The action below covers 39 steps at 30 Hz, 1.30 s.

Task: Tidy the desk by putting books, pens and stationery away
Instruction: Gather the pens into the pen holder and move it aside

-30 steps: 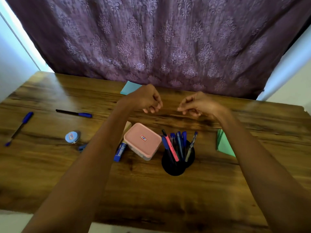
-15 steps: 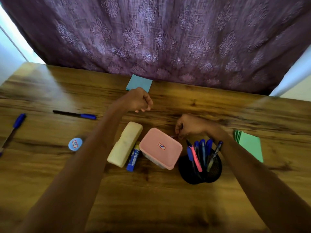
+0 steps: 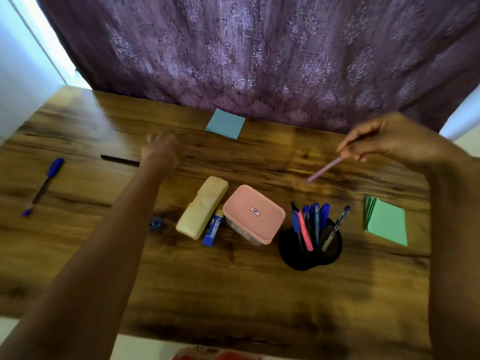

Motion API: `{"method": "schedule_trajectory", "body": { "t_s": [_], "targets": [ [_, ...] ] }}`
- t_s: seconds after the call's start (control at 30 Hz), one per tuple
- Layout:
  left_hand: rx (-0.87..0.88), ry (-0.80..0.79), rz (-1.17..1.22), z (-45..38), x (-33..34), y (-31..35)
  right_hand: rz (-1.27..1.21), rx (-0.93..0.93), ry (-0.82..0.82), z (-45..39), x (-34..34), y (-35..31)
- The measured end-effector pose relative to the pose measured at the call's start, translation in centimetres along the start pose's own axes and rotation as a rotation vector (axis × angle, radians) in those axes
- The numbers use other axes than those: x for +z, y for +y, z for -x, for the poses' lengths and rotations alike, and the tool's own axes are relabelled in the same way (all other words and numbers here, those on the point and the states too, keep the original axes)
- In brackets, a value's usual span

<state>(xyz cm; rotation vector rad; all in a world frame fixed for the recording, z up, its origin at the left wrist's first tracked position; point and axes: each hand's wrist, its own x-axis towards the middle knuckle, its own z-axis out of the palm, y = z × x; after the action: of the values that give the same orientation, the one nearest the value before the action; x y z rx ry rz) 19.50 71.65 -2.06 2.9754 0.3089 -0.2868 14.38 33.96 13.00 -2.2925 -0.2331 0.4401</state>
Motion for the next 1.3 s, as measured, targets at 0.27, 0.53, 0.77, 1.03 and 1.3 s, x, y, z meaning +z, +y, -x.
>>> {"method": "schedule_trajectory", "body": {
  "t_s": [0.27,0.53,0.77,1.03,1.3],
  "targets": [
    [-0.052,0.134,0.063,2.5,2.5,-2.4,0.117,0.064,-0.092,4.5,0.7,-3.7],
    [0.079,0.227,0.008,3.9,4.1,-1.1,0.174,0.147,-0.150,4.8,2.5,-2.8],
    [0.372,0.324,0.459,5.2,-2.1,6.0,0.227,0.273,-0.280,4.1,4.7,-0.5],
    [0.621,-0.057,1.147,13.5,-9.2,16.0,0.254,0.329,-0.310,4.5,6.5,-0.6],
    [0.653,-0.153,0.690,17.0,-4.4,17.9,0.311,0.188,-0.172,6.3,4.4,-1.3]
  ]
}}
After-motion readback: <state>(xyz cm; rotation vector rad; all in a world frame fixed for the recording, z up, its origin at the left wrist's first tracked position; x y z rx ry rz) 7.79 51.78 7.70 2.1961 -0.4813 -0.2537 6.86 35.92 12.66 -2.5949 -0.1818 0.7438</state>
